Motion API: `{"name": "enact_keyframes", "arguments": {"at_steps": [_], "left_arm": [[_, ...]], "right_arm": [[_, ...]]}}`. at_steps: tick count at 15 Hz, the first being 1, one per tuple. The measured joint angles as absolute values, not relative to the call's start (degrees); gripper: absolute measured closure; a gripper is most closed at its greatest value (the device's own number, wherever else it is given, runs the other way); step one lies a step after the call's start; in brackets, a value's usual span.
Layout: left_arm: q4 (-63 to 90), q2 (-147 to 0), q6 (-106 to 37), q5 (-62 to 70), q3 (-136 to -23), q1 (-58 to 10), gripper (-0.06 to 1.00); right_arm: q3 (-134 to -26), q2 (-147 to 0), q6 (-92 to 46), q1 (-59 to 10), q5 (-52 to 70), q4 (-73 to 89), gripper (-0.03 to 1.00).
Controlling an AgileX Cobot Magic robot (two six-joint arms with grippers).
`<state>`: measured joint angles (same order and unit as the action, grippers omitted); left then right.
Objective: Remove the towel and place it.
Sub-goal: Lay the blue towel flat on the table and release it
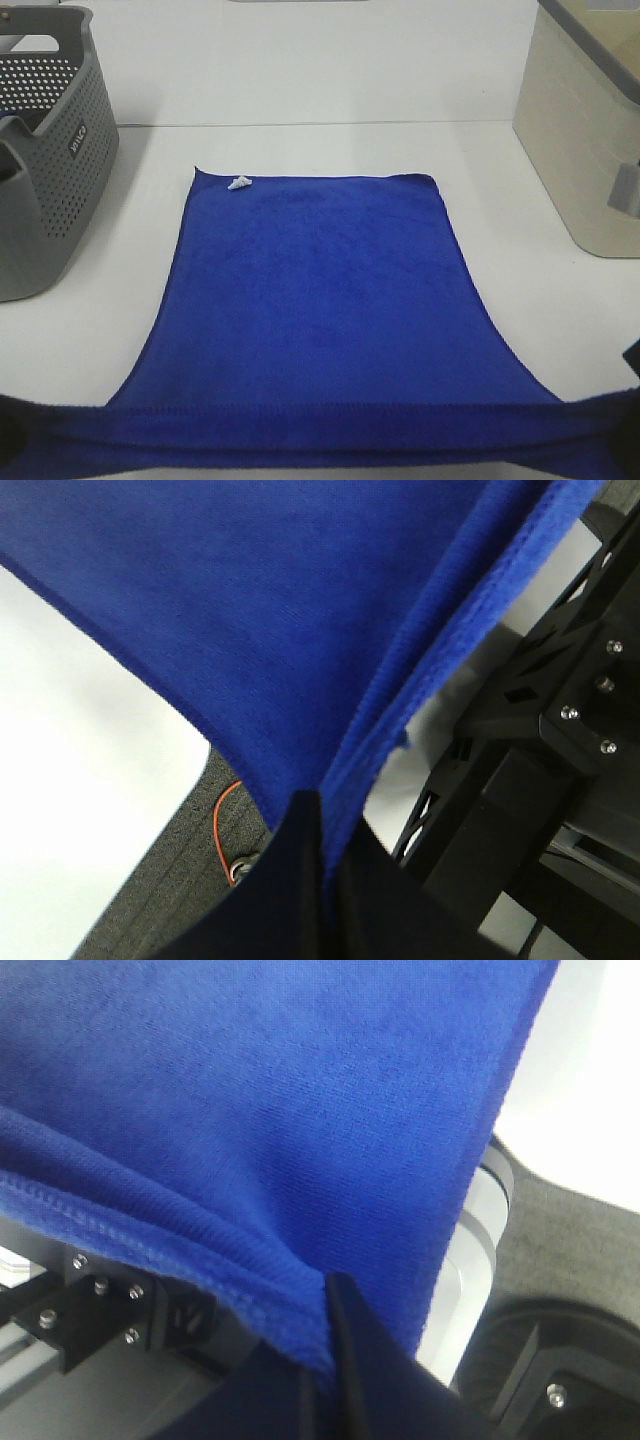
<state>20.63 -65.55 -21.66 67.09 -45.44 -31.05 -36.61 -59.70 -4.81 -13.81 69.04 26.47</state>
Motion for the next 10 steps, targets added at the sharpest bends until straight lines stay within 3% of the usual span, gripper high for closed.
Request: {"name": "enact_keyframes", "arguments": {"at_steps": [4,10], "left_arm": [[22.80,-65.60,-19.88,65.89,-40.05,-36.50,0.94],[24.75,-73.80,-18.05,63.88,-36.90,-37.13,0.94]], "right_arm": [[-30.37,-59.59,-4.81,-13.81,69.04,26.70,0.95],[-29.34,-62.17,-4.81,-13.81,69.21,27.50,0.95]]}}
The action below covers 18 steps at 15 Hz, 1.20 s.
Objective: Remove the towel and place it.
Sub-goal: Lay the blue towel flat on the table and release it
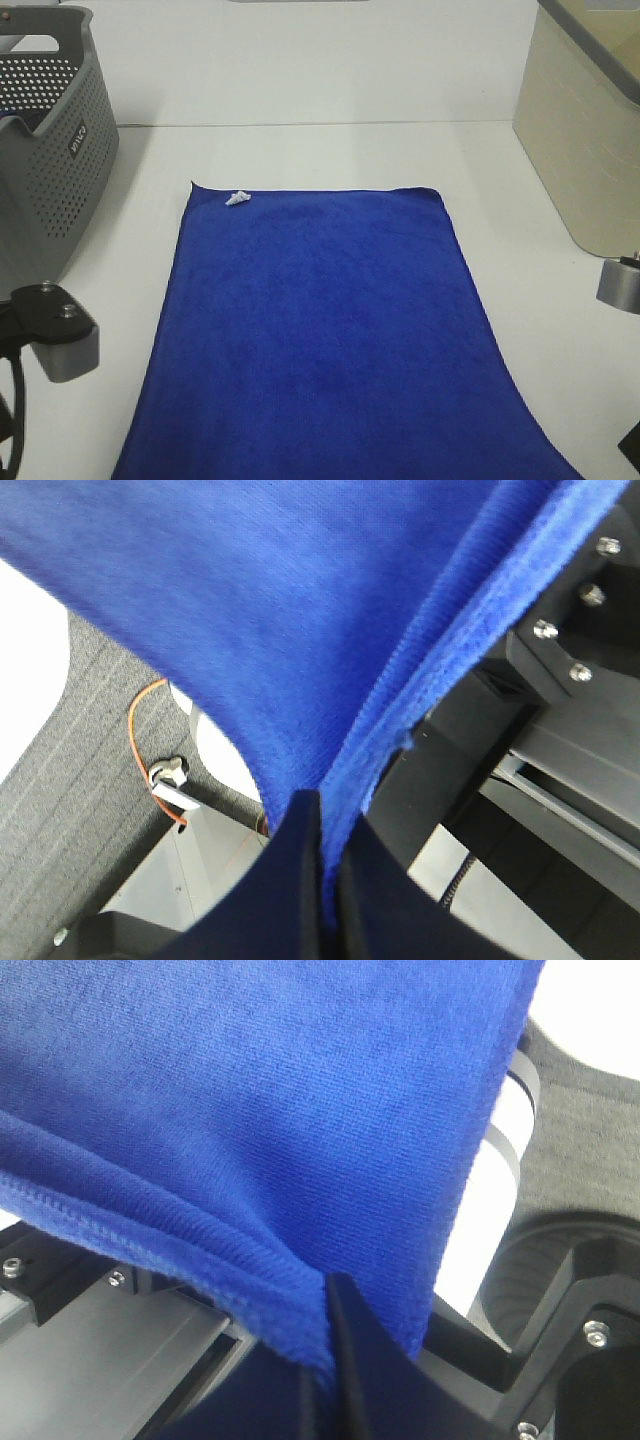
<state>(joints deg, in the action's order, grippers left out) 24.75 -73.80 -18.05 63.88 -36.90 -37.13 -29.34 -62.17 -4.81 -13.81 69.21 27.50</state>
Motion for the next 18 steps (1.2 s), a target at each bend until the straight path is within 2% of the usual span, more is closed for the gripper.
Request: {"name": "enact_keyframes", "arguments": {"at_steps": [8,12,18], "left_arm": [[26.87,-89.38,-17.99,57.93,-36.84,-37.13,0.94],[25.04,-90.76,-17.99,57.93,-40.39,-37.13,0.94],[24.06,-100.44,-18.28,60.10,-45.78,-37.13,0.94]], "right_arm": [[-29.34,-76.15,-7.91,-13.69,65.95,26.07,0.95],[-29.34,-85.54,-10.89,-13.64,61.94,24.75,0.95],[-29.22,-96.49,-14.73,-13.64,58.96,24.87,0.95]]}}
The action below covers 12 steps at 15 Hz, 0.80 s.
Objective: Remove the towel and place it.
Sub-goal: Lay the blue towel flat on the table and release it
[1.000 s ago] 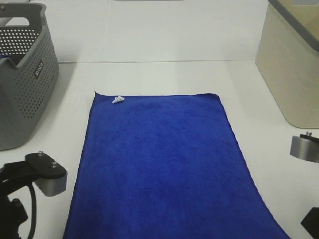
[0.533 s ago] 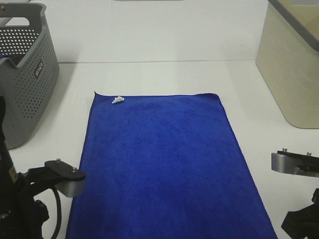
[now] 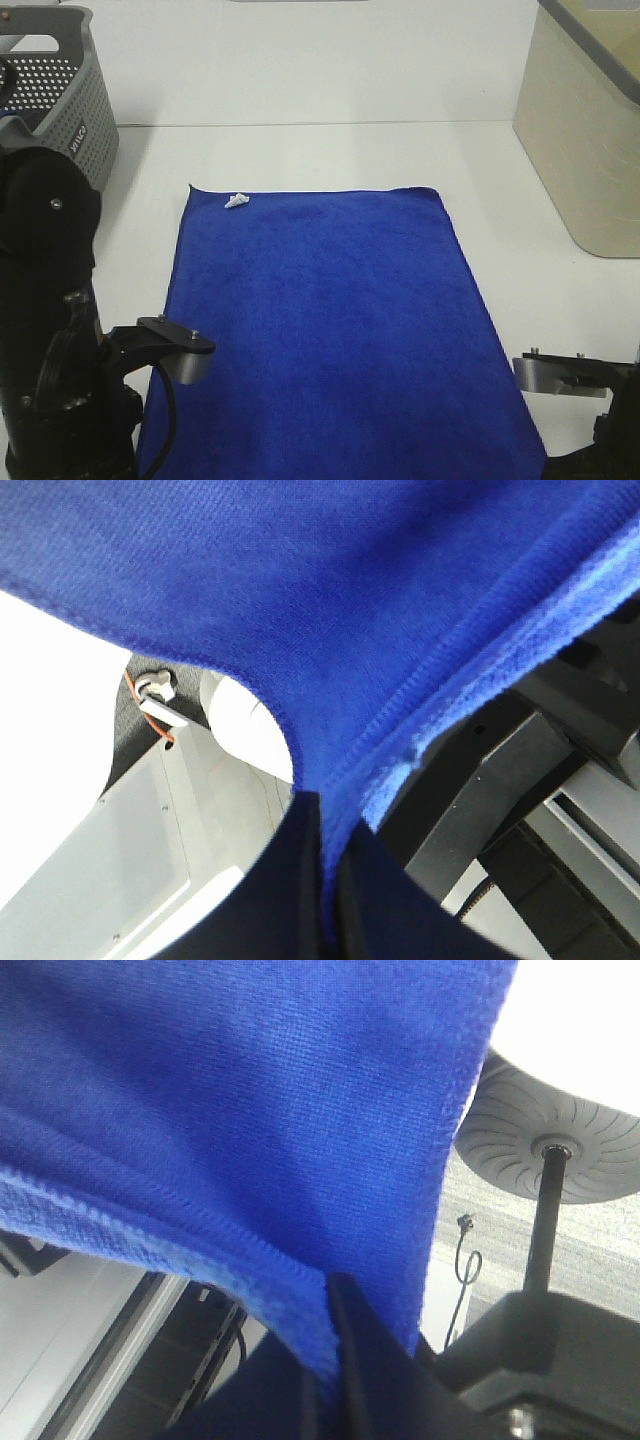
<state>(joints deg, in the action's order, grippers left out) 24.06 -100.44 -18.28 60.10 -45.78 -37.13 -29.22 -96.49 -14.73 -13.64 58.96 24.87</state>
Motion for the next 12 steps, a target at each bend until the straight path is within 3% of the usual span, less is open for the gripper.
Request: {"name": "enact_keyframes", "arguments": {"at_steps": [12], "left_arm": [[26.64,-103.65,-19.31,62.68,-47.33,-37.13,0.94]], "right_arm": [[-29.11,-101.30,-21.54,-13.64,58.56,30.94,0.95]]}}
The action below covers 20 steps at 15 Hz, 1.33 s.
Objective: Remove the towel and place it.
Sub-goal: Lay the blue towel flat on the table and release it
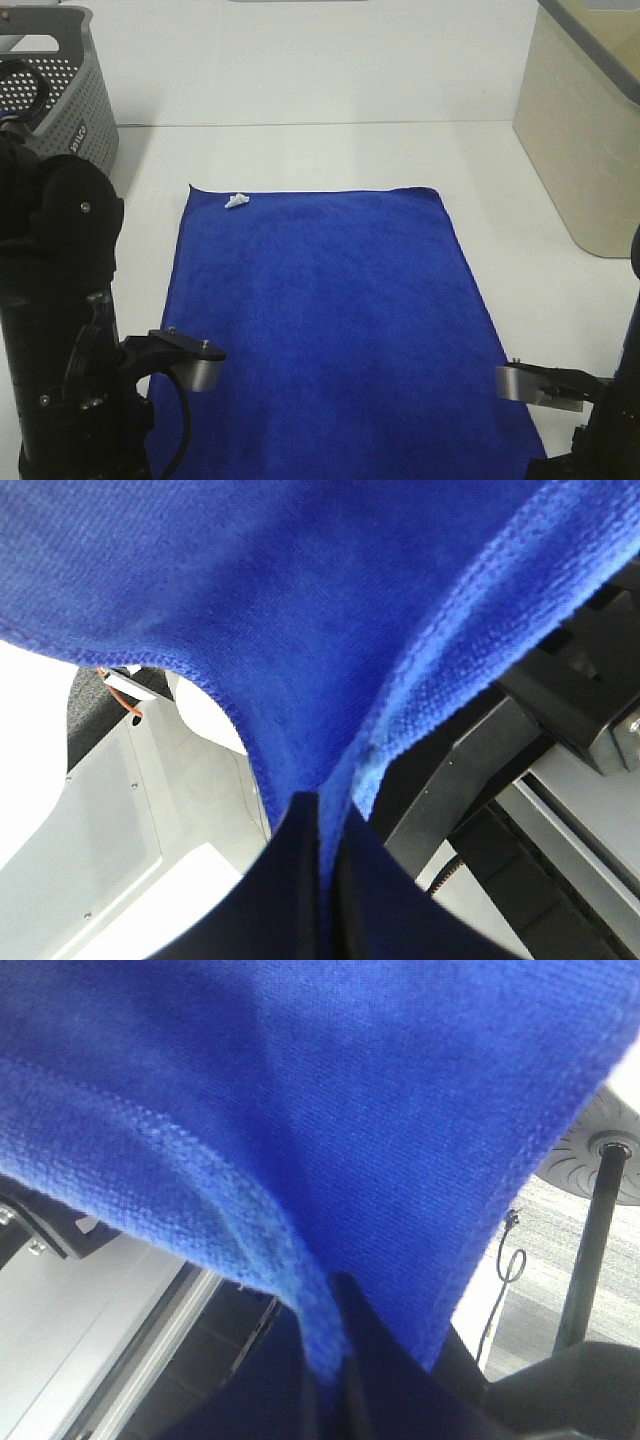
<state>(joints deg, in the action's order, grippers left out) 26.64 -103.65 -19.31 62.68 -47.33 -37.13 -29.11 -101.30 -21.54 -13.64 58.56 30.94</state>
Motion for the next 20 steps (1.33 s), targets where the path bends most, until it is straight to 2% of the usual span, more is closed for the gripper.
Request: {"name": "enact_keyframes", "arguments": {"at_steps": [3,5,7,10,11,16,20], "left_arm": [[28.07,-103.65,-19.31,62.68,-47.33,-37.13,0.84],[28.42,-103.65,-19.31,62.68,-47.33,-37.13,0.75],[28.42,-103.65,-19.31,62.51,-47.33,-37.13,0.63],[28.48,-103.65,-19.31,61.31,-47.33,-37.13,0.38],[28.48,-103.65,-19.31,61.25,-47.33,-37.13,0.34],[28.25,-103.65,-19.31,62.28,-48.01,-37.13,0.30],[21.77,-103.71,-16.27,65.95,-56.55,-36.73,0.30]], "right_arm": [[-29.05,-101.30,-22.06,-13.64,58.84,31.00,0.89],[-29.05,-101.30,-22.06,-13.64,60.05,31.00,0.81],[-29.05,-101.30,-21.89,-13.64,60.05,31.00,0.66],[-29.05,-101.30,-18.85,-13.64,60.10,31.00,0.32],[-29.05,-101.30,-18.79,-13.64,60.33,31.00,0.28],[-32.83,-99.87,-17.48,-13.64,62.68,30.83,0.24],[-44.06,-95.86,-9.34,-13.64,63.31,19.54,0.24]]}}
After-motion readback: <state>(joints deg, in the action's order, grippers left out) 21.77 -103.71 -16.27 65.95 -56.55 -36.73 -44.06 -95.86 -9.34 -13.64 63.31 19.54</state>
